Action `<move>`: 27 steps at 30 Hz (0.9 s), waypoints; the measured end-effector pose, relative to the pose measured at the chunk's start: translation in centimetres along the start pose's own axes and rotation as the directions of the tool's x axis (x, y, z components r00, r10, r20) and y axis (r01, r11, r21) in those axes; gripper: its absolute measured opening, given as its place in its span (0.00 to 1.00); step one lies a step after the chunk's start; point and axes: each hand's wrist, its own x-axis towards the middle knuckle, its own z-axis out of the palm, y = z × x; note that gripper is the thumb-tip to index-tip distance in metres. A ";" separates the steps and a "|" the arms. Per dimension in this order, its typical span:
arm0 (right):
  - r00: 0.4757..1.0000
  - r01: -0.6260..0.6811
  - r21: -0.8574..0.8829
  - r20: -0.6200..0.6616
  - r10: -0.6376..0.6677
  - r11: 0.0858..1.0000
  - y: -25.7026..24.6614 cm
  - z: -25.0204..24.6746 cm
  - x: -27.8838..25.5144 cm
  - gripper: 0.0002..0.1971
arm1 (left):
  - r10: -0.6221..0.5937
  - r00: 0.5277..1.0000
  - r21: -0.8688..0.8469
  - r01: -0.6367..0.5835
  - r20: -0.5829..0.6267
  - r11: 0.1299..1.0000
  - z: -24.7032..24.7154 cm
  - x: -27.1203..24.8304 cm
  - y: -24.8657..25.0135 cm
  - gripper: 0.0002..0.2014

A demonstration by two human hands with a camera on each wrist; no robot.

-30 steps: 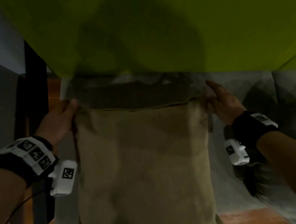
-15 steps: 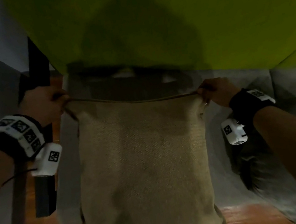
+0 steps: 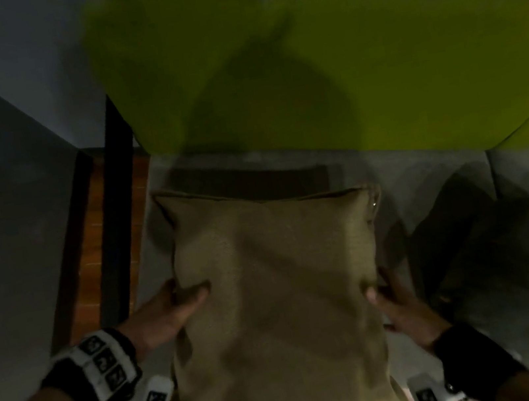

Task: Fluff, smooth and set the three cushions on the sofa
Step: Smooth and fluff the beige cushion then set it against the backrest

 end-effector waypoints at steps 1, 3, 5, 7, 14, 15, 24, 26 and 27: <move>1.000 -0.018 0.010 0.020 0.018 1.000 0.2 0.4 0.3 0.63 | 0.030 0.999 -0.064 -0.029 0.016 0.998 0.5 -0.1 0.1 0.64; 0.999 -0.027 0.057 0.033 0.025 0.998 -0.6 1.0 0.5 0.56 | 0.110 0.994 -0.146 -0.107 0.017 0.983 1.2 -0.5 0.9 0.61; 0.999 -0.003 0.108 0.038 -0.001 0.994 -2.2 0.9 0.5 0.53 | 0.168 0.986 -0.221 -0.160 0.014 0.962 0.5 -0.8 1.7 0.56; 0.998 0.048 0.173 0.042 -0.056 0.984 -4.2 0.4 0.1 0.50 | 0.220 0.976 -0.256 -0.211 0.005 0.943 -1.1 -1.1 2.6 0.53; 0.870 0.493 0.078 -0.064 -0.489 0.866 -14.4 -1.0 0.4 0.62 | 0.591 0.718 0.091 -0.605 -0.369 0.791 -8.2 -2.0 9.4 0.38; 0.835 0.550 0.060 -0.073 -0.546 0.833 -15.6 -0.6 0.5 0.60 | 0.623 0.683 0.157 -0.617 -0.381 0.771 -8.7 -2.1 10.4 0.39; 0.691 0.708 -0.019 -0.186 -0.698 0.706 -20.8 3.5 4.2 0.55 | 0.715 0.573 0.115 -0.743 -0.401 0.660 -13.1 2.2 13.2 0.66; 0.702 0.695 -0.040 -0.178 -0.689 0.718 -21.2 3.9 4.6 0.54 | 0.687 0.594 0.111 -0.717 -0.418 0.688 -13.1 3.1 12.9 0.68; 0.709 0.687 -0.052 -0.169 -0.685 0.724 -21.3 4.0 5.0 0.55 | 0.678 0.599 0.120 -0.705 -0.427 0.699 -13.1 3.5 12.8 0.71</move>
